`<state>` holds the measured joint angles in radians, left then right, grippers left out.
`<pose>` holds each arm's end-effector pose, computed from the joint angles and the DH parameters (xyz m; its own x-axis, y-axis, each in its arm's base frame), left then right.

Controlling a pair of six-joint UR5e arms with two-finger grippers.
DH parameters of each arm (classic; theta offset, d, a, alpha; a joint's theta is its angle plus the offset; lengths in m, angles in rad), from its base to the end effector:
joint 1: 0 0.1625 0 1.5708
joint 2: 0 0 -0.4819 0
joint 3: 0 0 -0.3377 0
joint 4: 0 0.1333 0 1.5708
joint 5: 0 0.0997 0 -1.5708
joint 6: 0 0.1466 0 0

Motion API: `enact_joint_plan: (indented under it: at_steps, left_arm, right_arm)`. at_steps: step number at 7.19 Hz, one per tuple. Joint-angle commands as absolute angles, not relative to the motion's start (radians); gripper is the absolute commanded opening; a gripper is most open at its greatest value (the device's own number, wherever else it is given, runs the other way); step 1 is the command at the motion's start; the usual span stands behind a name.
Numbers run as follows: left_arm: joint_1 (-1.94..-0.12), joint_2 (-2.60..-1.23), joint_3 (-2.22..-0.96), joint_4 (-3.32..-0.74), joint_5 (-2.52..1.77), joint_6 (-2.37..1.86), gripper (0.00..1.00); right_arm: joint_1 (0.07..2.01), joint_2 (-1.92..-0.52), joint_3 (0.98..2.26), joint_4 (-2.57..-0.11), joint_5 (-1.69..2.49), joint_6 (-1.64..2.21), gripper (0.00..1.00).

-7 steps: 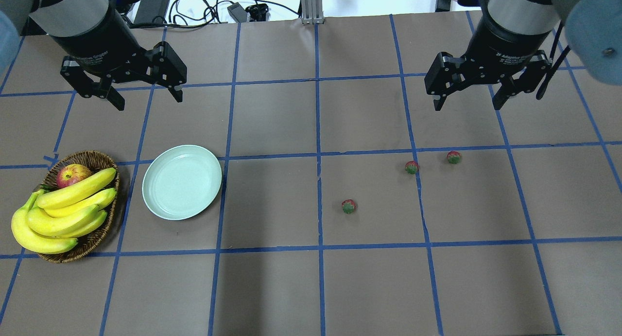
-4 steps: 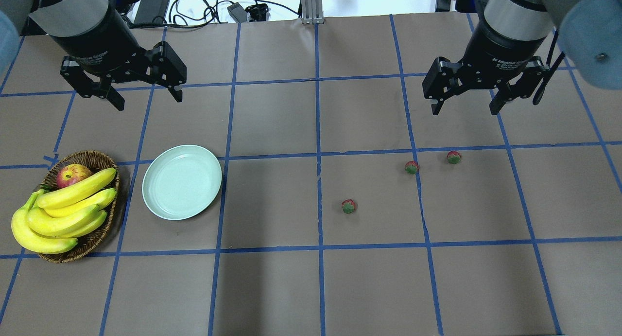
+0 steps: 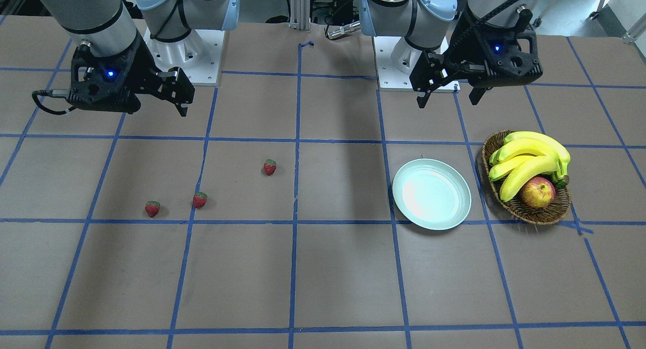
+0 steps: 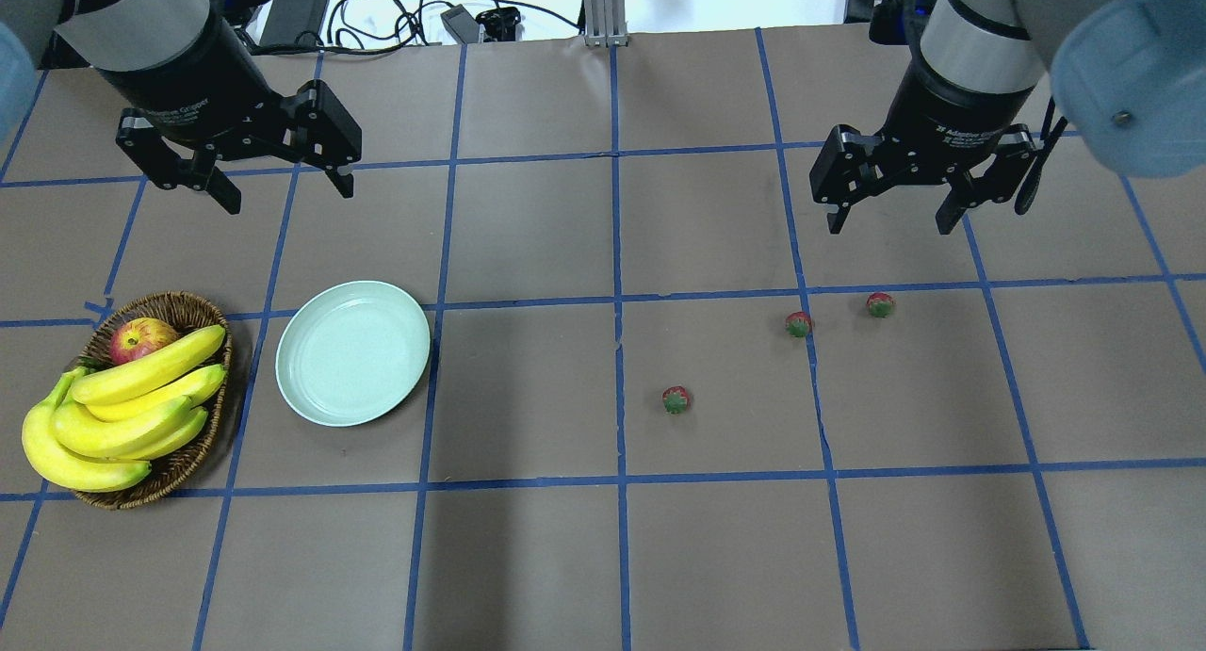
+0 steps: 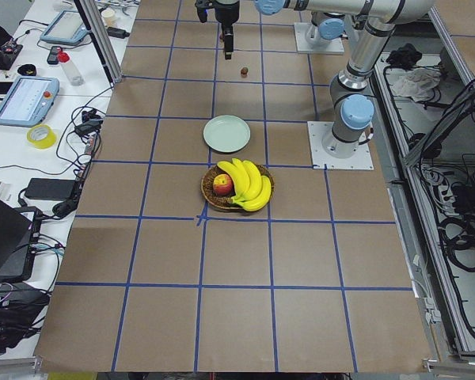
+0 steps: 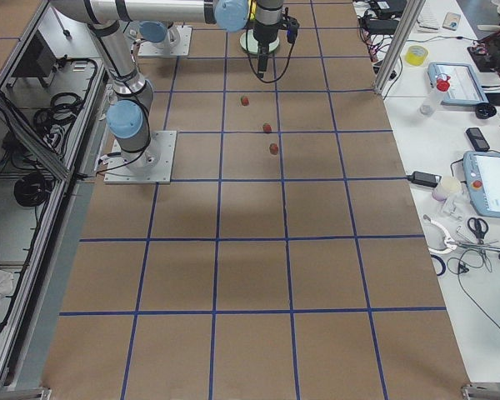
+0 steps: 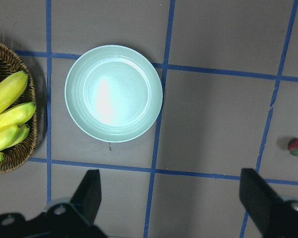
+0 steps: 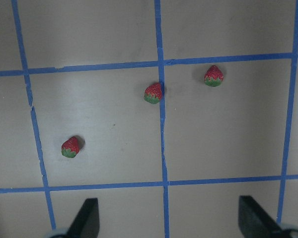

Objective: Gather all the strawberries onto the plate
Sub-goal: 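Lower the right gripper onto the nearest strawberry and close on it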

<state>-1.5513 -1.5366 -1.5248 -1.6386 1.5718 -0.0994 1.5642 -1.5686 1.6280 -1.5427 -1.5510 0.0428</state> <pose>-0.1249 -0.4242 0.5258 -0.9929 -0.1186 0.0002 -0.1186 0.9929 -0.0124 0.1334 -0.4256 0.4696 -0.9986 0.0509 -0.0160 0.0493 0.9949 0.0882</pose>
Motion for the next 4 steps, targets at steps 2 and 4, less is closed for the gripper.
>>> enact_joint_plan:
  at_steps: [2,4]
  left_arm:
    - [-1.551,-1.537,-1.525,-1.638,1.572,-0.098,1.00]
    - [-1.551,-1.537,-1.525,-1.638,1.572,-0.100,1.00]
  right_arm:
    - [1.566,-1.488,1.716,-1.722,-1.549,0.129,1.00]
    - [1.566,-1.447,1.826,-1.894,-1.549,0.130,1.00]
